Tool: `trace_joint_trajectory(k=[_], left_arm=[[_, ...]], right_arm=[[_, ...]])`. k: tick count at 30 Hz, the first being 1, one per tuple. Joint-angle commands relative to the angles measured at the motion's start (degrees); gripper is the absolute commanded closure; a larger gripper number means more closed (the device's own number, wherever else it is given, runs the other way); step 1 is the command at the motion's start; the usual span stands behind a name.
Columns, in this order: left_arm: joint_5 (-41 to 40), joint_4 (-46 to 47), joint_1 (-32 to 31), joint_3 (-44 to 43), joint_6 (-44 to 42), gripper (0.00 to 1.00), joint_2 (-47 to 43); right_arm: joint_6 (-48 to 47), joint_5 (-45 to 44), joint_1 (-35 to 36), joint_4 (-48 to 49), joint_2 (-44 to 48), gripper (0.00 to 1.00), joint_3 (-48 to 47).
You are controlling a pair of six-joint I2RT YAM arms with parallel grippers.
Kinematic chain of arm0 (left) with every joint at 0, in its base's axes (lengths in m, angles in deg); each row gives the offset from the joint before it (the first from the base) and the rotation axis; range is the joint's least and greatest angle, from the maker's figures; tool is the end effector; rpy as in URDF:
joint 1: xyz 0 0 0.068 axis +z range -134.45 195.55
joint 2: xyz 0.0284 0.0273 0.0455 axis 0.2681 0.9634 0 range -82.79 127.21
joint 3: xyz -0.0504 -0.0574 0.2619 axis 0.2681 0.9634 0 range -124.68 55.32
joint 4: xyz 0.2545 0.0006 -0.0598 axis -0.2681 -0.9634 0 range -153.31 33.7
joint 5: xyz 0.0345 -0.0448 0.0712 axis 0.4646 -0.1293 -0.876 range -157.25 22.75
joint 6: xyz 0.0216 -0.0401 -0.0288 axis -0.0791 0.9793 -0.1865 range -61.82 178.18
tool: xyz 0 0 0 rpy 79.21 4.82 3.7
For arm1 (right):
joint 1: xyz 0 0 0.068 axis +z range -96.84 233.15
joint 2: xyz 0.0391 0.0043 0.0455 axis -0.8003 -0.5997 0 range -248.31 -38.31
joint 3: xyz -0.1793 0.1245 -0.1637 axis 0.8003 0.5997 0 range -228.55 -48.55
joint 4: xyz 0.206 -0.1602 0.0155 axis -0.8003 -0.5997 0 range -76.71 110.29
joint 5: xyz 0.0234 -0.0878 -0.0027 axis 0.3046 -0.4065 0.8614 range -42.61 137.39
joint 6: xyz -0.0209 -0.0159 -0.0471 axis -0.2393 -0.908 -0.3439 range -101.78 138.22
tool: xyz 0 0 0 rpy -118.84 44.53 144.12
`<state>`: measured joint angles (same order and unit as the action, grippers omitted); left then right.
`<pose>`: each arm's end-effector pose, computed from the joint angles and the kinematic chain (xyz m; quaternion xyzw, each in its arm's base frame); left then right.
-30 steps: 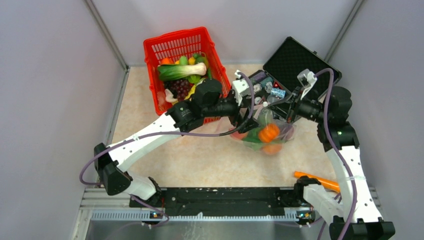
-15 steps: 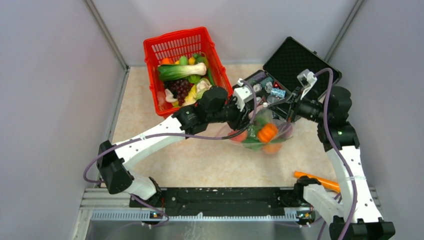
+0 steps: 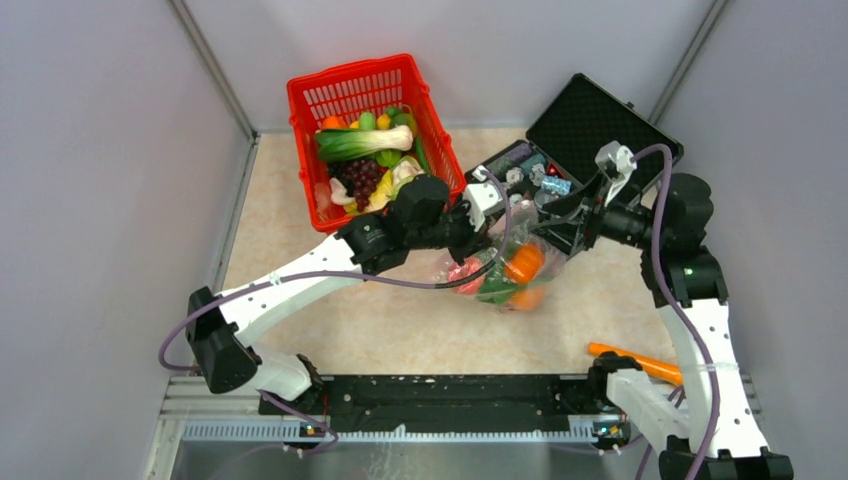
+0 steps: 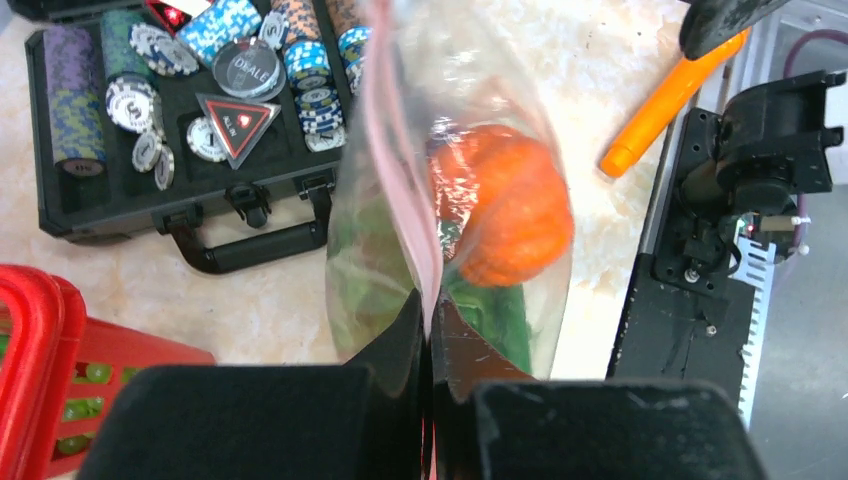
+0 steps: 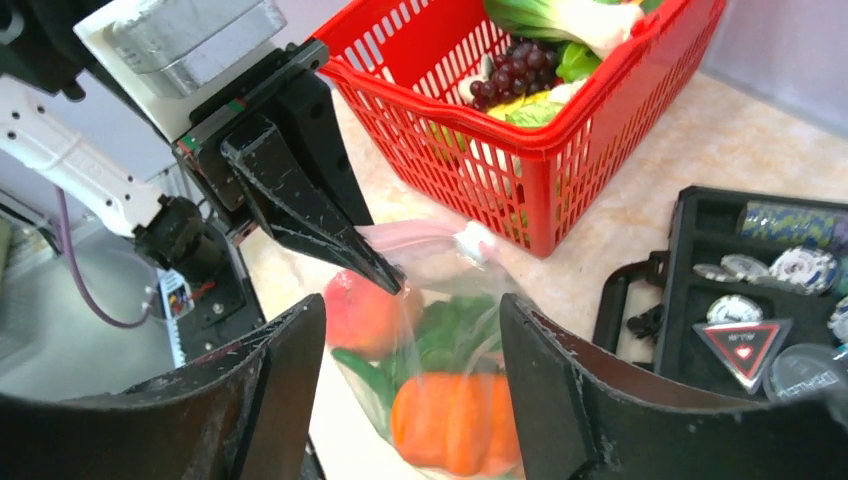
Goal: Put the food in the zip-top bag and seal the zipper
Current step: Zip the zipper food storage bag at the center of the board.
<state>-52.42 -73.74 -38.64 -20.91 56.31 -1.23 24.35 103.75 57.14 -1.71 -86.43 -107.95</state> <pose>0.1861 -0.2736 0.3697 0.4511 0.6954 -0.3385 0.4454 0.1619 0.0409 0.3994 -0.2885 0.6843 0.4118 0.5281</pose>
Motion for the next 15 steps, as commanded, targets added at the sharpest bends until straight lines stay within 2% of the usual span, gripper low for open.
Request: trace_joint_trajectory(k=[1, 7, 10, 15], left_arm=[[6.74, -3.43, 0.49, -5.90, -8.50, 1.00, -2.40], [18.50, -12.40, 3.66, -9.49, -17.38, 1.00, -4.30], [21.64, -15.11, 4.54, -11.17, -19.56, 1.00, -5.20], [29.68, -21.83, 5.73, -14.29, -24.29, 1.00, -3.96]], right_arm=[[-9.75, 1.52, 0.30, -6.33, 1.51, 0.33, -5.58], [-17.02, 3.20, 0.29, -13.64, -0.83, 0.28, -7.31], [-19.96, 6.05, 0.28, -15.56, -1.84, 0.28, -8.30], [-20.10, 13.46, 0.27, -12.58, -0.65, 0.28, -5.01]])
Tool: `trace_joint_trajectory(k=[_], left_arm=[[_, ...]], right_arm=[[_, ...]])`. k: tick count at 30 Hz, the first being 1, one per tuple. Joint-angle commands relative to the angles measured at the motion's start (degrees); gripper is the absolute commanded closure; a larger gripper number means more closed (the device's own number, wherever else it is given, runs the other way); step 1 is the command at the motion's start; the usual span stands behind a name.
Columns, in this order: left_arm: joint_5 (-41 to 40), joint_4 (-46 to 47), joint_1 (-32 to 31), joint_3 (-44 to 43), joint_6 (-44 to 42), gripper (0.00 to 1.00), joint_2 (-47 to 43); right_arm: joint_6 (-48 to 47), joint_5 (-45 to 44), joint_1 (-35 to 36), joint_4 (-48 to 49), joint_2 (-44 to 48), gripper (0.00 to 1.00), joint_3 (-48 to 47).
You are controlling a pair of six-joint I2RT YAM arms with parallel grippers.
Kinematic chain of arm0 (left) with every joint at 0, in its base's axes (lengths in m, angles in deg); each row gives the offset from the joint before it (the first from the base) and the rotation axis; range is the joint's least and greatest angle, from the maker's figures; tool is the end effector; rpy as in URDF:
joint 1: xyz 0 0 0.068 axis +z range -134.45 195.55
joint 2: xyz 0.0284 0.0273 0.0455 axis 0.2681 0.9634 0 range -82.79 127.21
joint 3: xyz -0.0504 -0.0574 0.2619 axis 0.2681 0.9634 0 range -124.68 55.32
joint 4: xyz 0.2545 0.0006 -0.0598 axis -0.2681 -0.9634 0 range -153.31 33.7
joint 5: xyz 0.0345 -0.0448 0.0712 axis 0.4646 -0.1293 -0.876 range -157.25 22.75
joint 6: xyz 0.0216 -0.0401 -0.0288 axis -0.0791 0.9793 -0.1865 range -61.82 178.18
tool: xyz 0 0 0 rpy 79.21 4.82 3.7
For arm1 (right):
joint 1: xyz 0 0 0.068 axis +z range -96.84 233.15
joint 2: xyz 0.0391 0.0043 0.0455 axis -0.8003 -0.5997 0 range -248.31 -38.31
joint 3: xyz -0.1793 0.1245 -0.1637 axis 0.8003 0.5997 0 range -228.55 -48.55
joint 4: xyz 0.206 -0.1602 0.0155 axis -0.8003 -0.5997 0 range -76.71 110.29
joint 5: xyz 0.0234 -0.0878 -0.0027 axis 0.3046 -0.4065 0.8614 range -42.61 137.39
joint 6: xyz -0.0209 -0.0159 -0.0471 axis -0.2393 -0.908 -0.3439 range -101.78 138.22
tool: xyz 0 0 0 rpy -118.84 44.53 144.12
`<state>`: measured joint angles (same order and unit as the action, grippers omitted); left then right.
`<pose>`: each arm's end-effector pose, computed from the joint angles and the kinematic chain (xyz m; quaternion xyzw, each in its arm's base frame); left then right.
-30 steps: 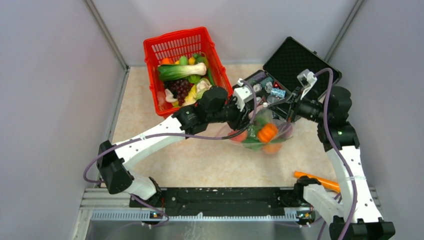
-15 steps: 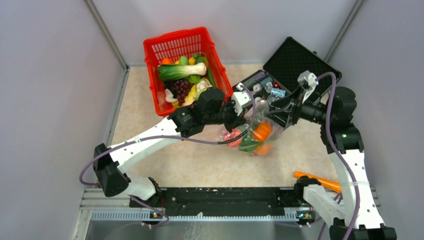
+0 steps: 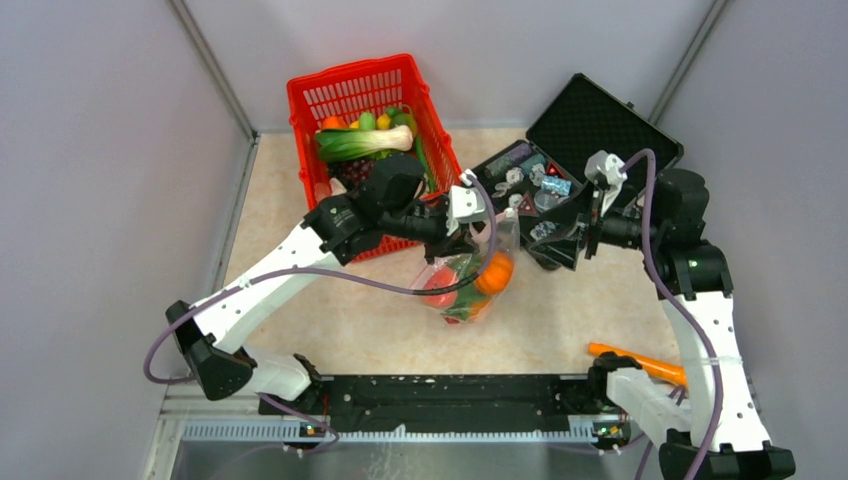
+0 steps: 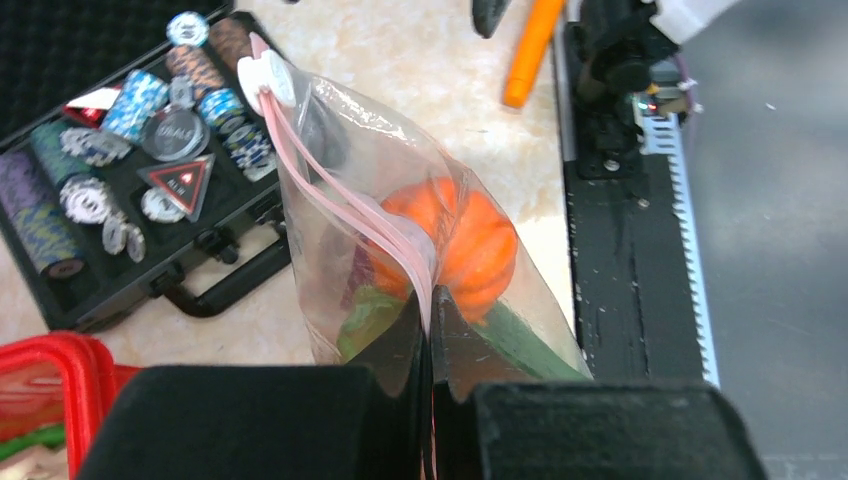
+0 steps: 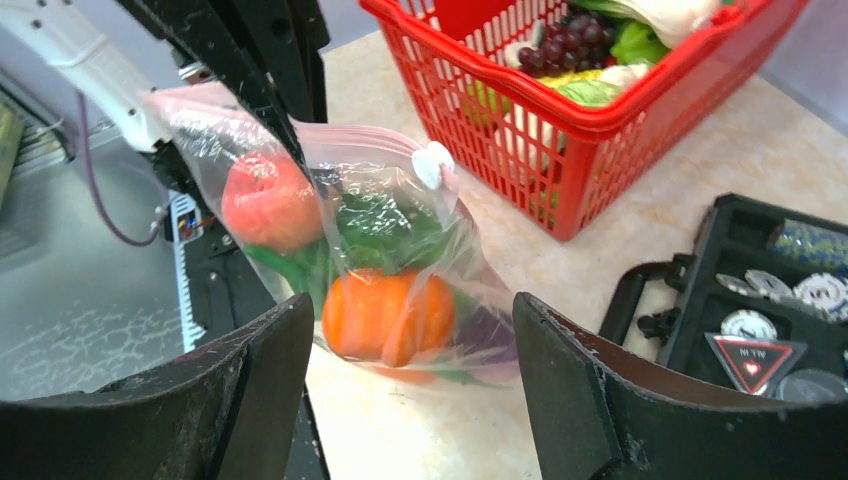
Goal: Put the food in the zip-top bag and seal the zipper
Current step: Zip the zipper food storage bag at the center of the board.
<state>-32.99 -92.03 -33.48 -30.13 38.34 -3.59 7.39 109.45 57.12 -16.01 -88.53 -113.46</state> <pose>0.1800 -0.2379 0.4083 0.5891 0.5969 -0.3676 0.4020 0.1546 0.0422 0.4032 -0.3786 0.6656 0.3967 0.5063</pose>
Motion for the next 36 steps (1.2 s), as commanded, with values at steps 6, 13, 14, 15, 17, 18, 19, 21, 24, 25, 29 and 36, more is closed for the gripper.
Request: trace_joint_trajectory(k=[6, 13, 14, 15, 17, 18, 19, 21, 24, 25, 29, 36], left_arm=[[19.05, -16.37, 0.74, -13.64, -14.59, 1.00, 2.38], [21.33, -21.76, 0.78, -17.62, -18.80, 1.00, 4.72], [21.94, -22.09, 0.78, -17.91, -19.13, 1.00, 5.08], [22.43, -21.84, 0.78, -17.99, -19.07, 1.00, 5.31], [23.39, -21.23, 0.78, -18.00, -18.71, 1.00, 5.73], [23.79, -20.58, 0.78, -17.95, -18.19, 1.00, 5.82], [23.83, -19.86, 0.74, -17.79, -17.68, 1.00, 5.87], [23.79, -18.84, 0.78, -17.52, -17.23, 1.00, 5.83], [24.40, -18.52, 0.76, -17.91, -16.82, 1.00, 6.25], [24.59, -18.55, 0.69, -18.03, -16.72, 1.00, 6.35], [23.76, -17.54, 0.70, -17.62, -15.65, 1.00, 6.34], [22.21, -13.85, 0.72, -15.67, -13.44, 1.00, 4.89]], right_arm=[[-3.87, 15.86, 0.29, 5.92, 2.42, 0.28, 4.51], [-0.19, 20.24, 0.40, 10.79, 1.60, 0.28, 5.43], [2.26, 21.23, 0.39, 13.80, 1.92, 0.28, 6.03], [5.76, 21.67, 0.48, 17.87, 2.32, 0.28, 6.99], [13.76, 21.72, 0.89, 26.66, 3.53, 0.29, 9.13], [17.89, 21.90, 1.06, 30.63, 4.15, 0.30, 10.38], [20.11, 22.02, 1.36, 33.40, 4.60, 0.30, 11.01], [21.78, 21.93, 2.12, 35.20, 4.84, 0.28, 11.43], [22.06, 20.60, 3.50, 34.65, 4.40, 0.27, 11.22], [22.37, 20.33, 3.84, 34.74, 3.98, 0.27, 11.14], [22.60, 19.99, 5.77, 35.23, 3.04, 0.31, 10.73], [22.95, 18.26, 7.88, 34.46, 1.57, 0.60, 10.21]])
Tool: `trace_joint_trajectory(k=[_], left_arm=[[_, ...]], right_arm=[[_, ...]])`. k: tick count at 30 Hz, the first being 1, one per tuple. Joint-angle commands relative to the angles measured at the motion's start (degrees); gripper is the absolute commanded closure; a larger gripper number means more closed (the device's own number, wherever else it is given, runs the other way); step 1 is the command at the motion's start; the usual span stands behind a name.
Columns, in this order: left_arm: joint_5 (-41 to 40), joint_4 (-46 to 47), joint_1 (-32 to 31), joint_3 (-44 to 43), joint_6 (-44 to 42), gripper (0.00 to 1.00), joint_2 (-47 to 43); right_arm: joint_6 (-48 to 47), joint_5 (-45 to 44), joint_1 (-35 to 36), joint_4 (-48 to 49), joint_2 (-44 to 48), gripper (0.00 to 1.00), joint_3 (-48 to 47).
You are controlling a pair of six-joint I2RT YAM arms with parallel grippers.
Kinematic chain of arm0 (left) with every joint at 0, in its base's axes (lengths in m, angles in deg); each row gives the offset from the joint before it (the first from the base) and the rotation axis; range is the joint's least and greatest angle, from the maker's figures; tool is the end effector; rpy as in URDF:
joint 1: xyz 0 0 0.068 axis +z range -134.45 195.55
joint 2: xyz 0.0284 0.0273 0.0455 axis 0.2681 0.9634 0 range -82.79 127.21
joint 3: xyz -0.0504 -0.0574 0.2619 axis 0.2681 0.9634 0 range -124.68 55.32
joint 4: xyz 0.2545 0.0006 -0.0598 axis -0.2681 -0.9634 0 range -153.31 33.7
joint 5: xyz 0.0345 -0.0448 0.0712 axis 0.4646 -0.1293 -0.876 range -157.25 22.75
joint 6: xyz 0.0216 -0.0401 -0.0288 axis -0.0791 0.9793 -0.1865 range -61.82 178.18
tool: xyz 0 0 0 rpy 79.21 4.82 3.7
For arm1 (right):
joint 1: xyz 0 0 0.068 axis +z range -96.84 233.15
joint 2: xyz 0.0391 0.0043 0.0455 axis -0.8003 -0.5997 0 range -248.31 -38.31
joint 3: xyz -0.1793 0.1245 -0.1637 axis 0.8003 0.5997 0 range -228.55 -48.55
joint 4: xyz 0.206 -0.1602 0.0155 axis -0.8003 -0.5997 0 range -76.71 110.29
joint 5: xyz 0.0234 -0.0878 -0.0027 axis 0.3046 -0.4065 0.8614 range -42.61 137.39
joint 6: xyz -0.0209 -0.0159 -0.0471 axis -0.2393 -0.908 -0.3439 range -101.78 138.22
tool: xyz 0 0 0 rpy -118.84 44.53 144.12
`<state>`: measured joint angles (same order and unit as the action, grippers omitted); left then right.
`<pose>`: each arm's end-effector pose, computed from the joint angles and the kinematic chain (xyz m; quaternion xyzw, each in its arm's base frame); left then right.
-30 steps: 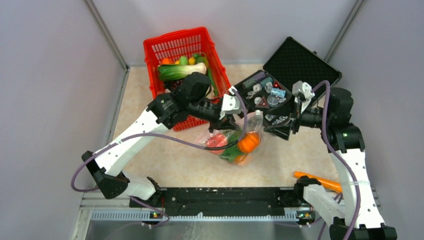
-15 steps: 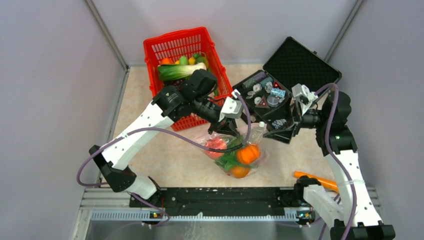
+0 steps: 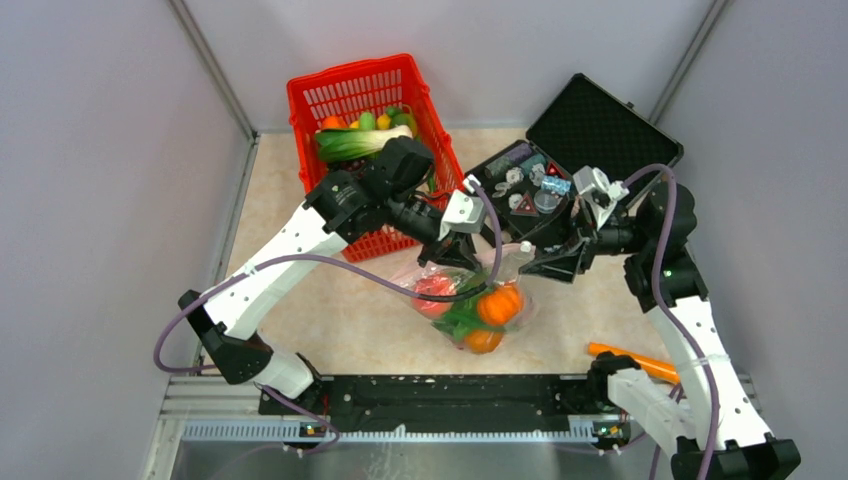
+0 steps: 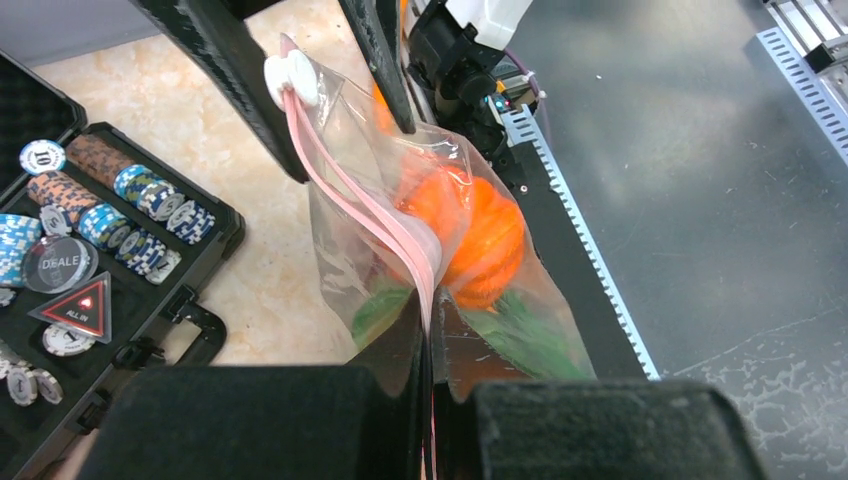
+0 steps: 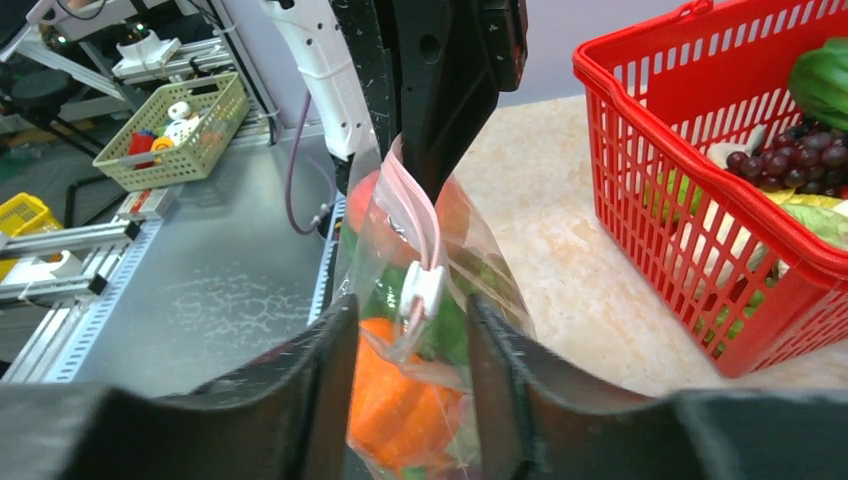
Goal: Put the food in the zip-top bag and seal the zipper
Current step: Zip the zipper food storage bag at the center of the board.
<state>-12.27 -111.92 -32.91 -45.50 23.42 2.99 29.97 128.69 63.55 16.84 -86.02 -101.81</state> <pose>0.1727 -0.2389 0.4369 0.6794 0.4744 -0.4606 0.3182 0.1507 0.0634 0.3951 -0.4627 0.5321 0.5486 0.4493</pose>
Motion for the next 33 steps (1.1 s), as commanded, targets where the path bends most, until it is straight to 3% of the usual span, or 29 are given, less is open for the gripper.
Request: trace_joint_trajectory(k=[1, 4, 7, 13, 17, 19, 23, 29, 33], left_arm=[[1.14, 6.52, 0.21, -0.14, 1.73, 1.00, -1.94], [0.29, 7.41, 0.17, 0.64, 2.31, 1.00, -2.66], [-0.73, 7.59, 0.20, 1.33, 2.52, 1.00, -3.09], [-4.77, 10.44, 0.21, 4.55, 4.47, 0.98, -4.65], [-9.56, 19.93, 0.25, 9.51, 12.72, 0.25, -6.60], [-9.99, 30.33, 0.30, 14.34, 19.45, 0.16, -8.57], [-10.24, 48.21, 0.39, 18.61, 32.83, 0.17, -9.45], [-6.16, 52.98, 0.02, 15.60, 41.30, 0.32, -3.92], [-6.53, 51.83, -0.40, 15.42, 40.57, 0.43, -2.75]], right_arm=[[-0.42, -1.33, 1.52, 0.43, -1.13, 0.64, -1.62], [-4.78, -2.56, 1.55, -4.89, -1.08, 0.86, -2.64], [-4.90, -2.67, 1.55, -5.00, -0.70, 1.00, -2.88], [-5.01, -5.84, 1.57, -5.47, -0.30, 1.00, -2.59], [-3.31, -7.79, 1.56, -4.43, 0.06, 1.00, -2.36], [-3.26, -8.44, 1.54, -4.73, 0.15, 1.00, -2.22], [-4.65, -10.34, 1.64, -7.86, -0.22, 1.00, -2.24], [-7.69, -11.95, 1.63, -12.17, -1.09, 1.00, -3.06], [-8.10, -12.63, 1.60, -12.83, -1.62, 1.00, -2.76]])
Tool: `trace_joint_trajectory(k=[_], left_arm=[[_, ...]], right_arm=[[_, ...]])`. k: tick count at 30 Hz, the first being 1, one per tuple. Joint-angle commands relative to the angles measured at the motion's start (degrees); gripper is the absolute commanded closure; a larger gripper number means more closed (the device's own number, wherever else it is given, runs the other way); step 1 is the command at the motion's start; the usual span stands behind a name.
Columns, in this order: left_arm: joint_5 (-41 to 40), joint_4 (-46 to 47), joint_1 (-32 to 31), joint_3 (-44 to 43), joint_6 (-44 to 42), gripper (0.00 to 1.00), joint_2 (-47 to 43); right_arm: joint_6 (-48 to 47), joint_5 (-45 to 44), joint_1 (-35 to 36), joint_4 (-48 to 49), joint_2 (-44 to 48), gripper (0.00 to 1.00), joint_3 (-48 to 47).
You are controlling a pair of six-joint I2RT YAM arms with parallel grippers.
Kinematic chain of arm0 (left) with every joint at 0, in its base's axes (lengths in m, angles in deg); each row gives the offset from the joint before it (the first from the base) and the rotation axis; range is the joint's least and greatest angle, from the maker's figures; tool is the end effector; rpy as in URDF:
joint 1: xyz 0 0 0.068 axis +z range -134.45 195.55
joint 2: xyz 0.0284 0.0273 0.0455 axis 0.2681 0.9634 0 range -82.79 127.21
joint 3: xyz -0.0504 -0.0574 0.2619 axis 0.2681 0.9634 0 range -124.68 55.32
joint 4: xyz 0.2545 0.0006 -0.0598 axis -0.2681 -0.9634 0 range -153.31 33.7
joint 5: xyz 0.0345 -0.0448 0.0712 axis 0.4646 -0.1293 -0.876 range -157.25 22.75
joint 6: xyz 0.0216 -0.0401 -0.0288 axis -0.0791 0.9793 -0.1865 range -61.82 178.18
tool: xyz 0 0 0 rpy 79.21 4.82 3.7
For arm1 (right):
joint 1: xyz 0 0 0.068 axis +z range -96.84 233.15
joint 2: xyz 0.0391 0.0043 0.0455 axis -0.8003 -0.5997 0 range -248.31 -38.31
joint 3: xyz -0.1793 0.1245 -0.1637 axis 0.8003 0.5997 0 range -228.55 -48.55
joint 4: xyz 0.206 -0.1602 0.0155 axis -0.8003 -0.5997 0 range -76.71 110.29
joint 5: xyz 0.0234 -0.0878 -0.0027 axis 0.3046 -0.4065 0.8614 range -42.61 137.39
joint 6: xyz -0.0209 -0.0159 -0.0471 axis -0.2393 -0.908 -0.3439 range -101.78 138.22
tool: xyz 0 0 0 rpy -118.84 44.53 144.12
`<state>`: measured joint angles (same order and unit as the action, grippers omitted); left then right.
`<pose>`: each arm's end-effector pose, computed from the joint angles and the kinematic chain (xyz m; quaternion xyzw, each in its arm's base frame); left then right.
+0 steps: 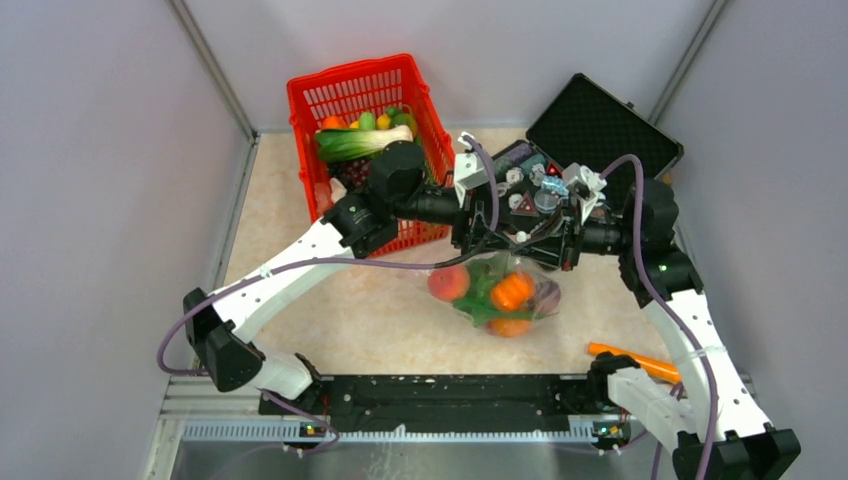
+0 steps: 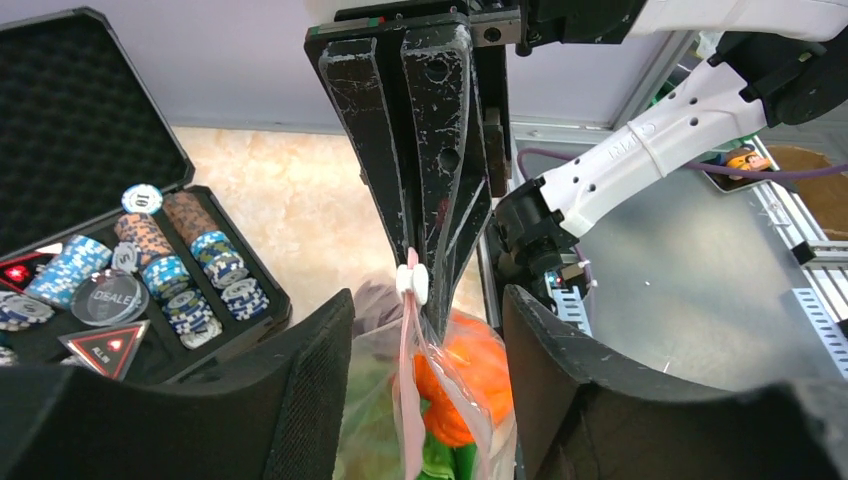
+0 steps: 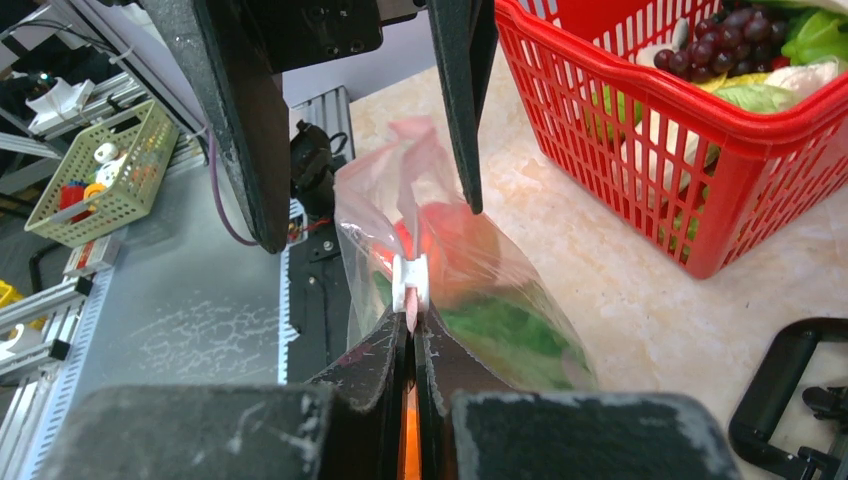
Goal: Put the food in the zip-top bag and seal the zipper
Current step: Zip the zipper food storage bag at the center of the board.
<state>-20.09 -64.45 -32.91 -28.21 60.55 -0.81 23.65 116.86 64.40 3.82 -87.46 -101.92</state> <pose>0.1953 -0.2598 0.4303 0.5127 0.5255 -0.5314 0.4225 0.1619 0.0661 0.3727 -0.3896 0.6208 0.5137 0.4460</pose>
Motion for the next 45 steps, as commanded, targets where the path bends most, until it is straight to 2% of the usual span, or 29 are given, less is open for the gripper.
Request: trace_joint_trajectory(k=[1, 7, 13, 21, 24, 27, 36, 38, 39, 40, 45], left_arm=[[1.49, 2.75, -0.40, -2.23, 2.05, 0.43, 1.30], [2.53, 0.43, -0.55, -4.05, 0.92, 0.48, 3.32], [2.07, -2.79, -1.01, -5.39, -0.38, 0.60, 5.08], [0.89, -8.78, -1.18, -7.49, -4.73, 0.62, 5.99], [0.41, -8.30, -1.49, -7.75, -4.48, 0.64, 6.60], [0.65, -7.34, -1.71, -7.66, -3.42, 0.74, 7.28], [-1.13, -4.54, -1.72, -5.56, -2.55, 0.74, 5.61], [-0.90, -4.30, -1.72, -5.51, -2.55, 0.79, 5.59], [-0.91, -4.14, -1.72, -5.51, -2.55, 0.86, 5.59], [-0.88, -4.08, -1.72, -5.52, -2.53, 0.98, 5.64], [-0.53, -7.05, -1.72, -5.53, -4.30, 1.00, 5.59]], right_arm=[[-1.90, -0.89, 0.75, -0.06, -0.33, 1.00, -2.70], [-2.17, -1.40, 0.99, -0.43, -0.69, 1.00, -2.53], [-2.33, -2.55, 1.23, -1.17, -0.95, 1.00, -2.62], [-1.63, -3.18, 1.22, -0.37, -1.35, 1.00, -2.43], [-1.44, -3.20, 1.29, -0.08, -1.33, 1.00, -2.25], [-1.61, -3.11, 1.30, -0.26, -1.44, 1.00, -2.42], [-2.53, -3.02, 1.30, -1.45, -1.62, 1.00, -2.86], [-2.57, -3.00, 1.29, -1.50, -1.60, 1.00, -2.95], [-2.61, -3.07, 1.27, -1.56, -1.62, 1.00, -2.91], [-2.61, -3.11, 1.27, -1.66, -1.57, 1.00, -2.97], [-3.11, -4.77, 1.24, -2.44, -1.45, 1.00, -3.30]])
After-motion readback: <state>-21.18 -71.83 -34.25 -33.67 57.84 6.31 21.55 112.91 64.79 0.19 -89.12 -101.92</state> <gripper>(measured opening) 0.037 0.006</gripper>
